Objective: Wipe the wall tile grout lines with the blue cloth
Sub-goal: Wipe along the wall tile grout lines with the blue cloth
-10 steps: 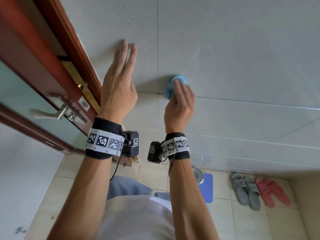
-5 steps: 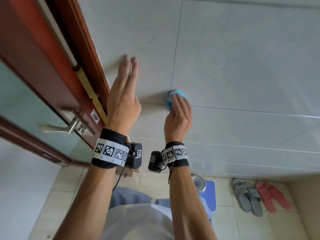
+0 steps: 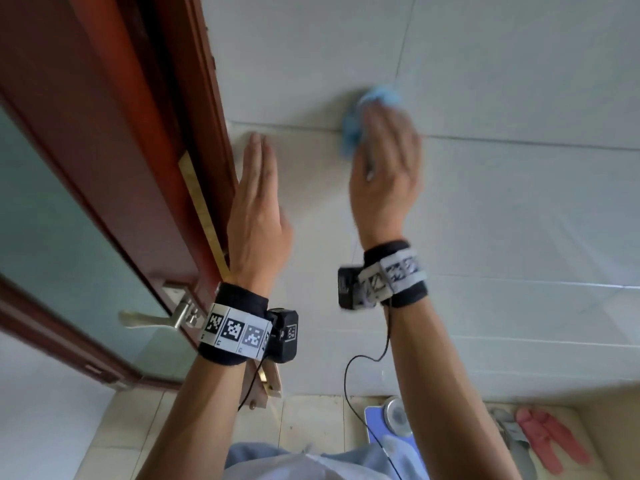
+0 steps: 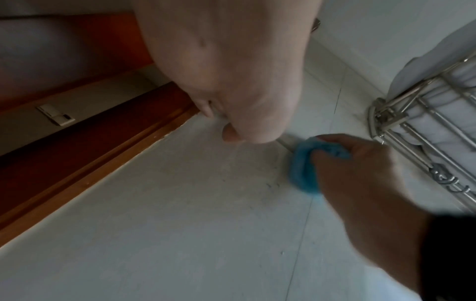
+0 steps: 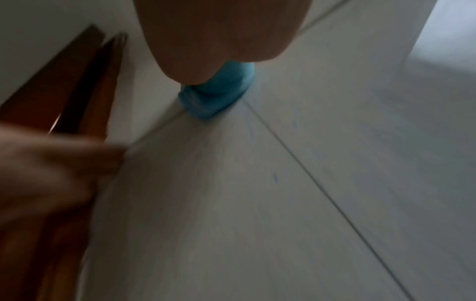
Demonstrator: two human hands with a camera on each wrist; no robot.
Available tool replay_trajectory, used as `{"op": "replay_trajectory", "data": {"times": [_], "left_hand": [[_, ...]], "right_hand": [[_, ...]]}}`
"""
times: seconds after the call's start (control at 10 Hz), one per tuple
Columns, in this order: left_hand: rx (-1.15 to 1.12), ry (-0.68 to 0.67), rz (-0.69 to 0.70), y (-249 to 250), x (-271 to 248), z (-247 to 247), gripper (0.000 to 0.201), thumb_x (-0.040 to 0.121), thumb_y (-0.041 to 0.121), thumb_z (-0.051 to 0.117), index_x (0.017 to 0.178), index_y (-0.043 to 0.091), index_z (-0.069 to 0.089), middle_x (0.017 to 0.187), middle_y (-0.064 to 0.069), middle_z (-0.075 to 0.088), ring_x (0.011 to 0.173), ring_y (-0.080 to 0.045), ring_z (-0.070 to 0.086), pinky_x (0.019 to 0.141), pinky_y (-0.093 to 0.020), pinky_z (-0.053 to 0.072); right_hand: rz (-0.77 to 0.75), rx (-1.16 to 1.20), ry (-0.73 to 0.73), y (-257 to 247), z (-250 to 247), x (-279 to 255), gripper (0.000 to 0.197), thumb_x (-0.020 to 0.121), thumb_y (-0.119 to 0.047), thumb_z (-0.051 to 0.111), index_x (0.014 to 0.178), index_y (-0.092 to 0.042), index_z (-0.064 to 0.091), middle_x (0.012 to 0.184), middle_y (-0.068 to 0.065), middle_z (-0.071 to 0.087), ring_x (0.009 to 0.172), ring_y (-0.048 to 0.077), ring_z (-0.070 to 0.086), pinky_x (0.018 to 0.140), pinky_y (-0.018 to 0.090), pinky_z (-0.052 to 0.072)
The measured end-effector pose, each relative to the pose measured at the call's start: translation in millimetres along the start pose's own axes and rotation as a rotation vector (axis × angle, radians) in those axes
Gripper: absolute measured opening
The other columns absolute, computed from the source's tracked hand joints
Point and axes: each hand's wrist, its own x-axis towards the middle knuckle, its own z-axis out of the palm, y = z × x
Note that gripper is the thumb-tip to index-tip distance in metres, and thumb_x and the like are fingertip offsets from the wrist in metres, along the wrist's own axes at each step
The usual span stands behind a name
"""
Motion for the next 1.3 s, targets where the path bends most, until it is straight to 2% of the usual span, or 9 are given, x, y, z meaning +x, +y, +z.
{"op": "replay_trajectory", "data": {"times": [0.1,0.2,0.4,0.5,0.8,0.9,1.1,1.2,1.3], "left_hand": [[0.000,-0.004,0.038,-5,4,-6,0.085,0.085,-0.020,0.041,0.164,0.002,0.021,0.173,-0.014,0.018,0.161,-0.024,0.015,0.130,-0.041,0.022],[0.027,-0.017,0.057,-8,4,-12,0.087,0.083,-0.021,0.042,0.164,0.003,0.022,0.173,-0.012,0.021,0.161,-0.022,0.018,0.130,-0.031,0.017],[-0.001,-0.050,0.008,1,6,-18,0.093,0.084,-0.022,0.045,0.167,0.009,0.015,0.175,-0.005,0.012,0.162,-0.019,0.011,0.129,-0.031,0.023],[-0.003,-0.021,0.003,6,14,-23,0.091,0.086,-0.022,0.044,0.167,0.008,0.014,0.175,-0.006,0.010,0.162,-0.019,0.009,0.129,-0.037,0.024],[0.017,0.108,-0.027,16,27,-38,0.089,0.080,-0.026,0.041,0.163,0.002,0.025,0.172,-0.012,0.020,0.160,-0.024,0.019,0.129,-0.023,0.005],[-0.012,0.047,0.006,23,24,-37,0.089,0.083,-0.026,0.040,0.165,0.006,0.023,0.174,-0.010,0.018,0.161,-0.022,0.014,0.130,-0.040,0.022],[-0.025,-0.039,0.041,52,32,-24,0.096,0.082,-0.025,0.040,0.167,0.014,0.017,0.176,-0.002,0.010,0.162,-0.018,0.007,0.126,-0.028,0.023],[-0.019,-0.036,0.017,59,32,-23,0.097,0.085,-0.024,0.041,0.168,0.018,0.013,0.176,0.001,0.006,0.162,-0.015,0.003,0.122,-0.025,0.028],[-0.008,-0.051,0.015,61,28,-23,0.099,0.083,-0.026,0.041,0.168,0.018,0.013,0.176,0.001,0.005,0.162,-0.016,0.003,0.121,-0.023,0.028]], "right_hand": [[-0.142,0.001,-0.287,-4,-3,-64,0.027,0.100,0.006,0.060,0.123,-0.001,0.074,0.130,0.012,0.071,0.125,0.029,0.063,0.106,0.046,0.052],[-0.140,-0.018,-0.271,-2,-14,-59,0.027,0.102,0.003,0.061,0.125,-0.002,0.073,0.130,0.012,0.071,0.125,0.030,0.065,0.104,0.046,0.053],[-0.095,-0.014,0.074,-21,-4,95,0.028,0.102,-0.004,0.060,0.128,0.003,0.070,0.131,0.017,0.069,0.127,0.037,0.061,0.115,0.033,0.044],[-0.062,-0.030,0.078,-26,15,126,0.030,0.098,0.000,0.058,0.126,0.001,0.072,0.130,0.015,0.070,0.128,0.037,0.061,0.114,0.032,0.045],[-0.408,-0.039,-0.500,2,5,-69,0.036,0.098,0.008,0.065,0.131,-0.006,0.071,0.137,0.007,0.068,0.134,0.026,0.059,0.110,0.044,0.049],[-0.392,-0.040,-0.457,25,-31,-51,0.034,0.095,0.008,0.068,0.128,-0.003,0.072,0.136,0.009,0.068,0.131,0.027,0.062,0.103,0.047,0.053],[-0.179,-0.147,0.284,56,-83,126,0.024,0.095,0.011,0.064,0.116,0.005,0.075,0.120,0.015,0.073,0.115,0.031,0.066,0.099,0.050,0.054],[0.108,-0.151,0.538,80,-90,151,0.026,0.095,-0.004,0.066,0.119,-0.001,0.075,0.122,0.010,0.074,0.114,0.025,0.068,0.096,0.041,0.058],[0.169,-0.157,0.441,70,-67,112,0.026,0.096,-0.001,0.065,0.120,-0.002,0.075,0.123,0.010,0.074,0.114,0.026,0.068,0.100,0.040,0.055]]}}
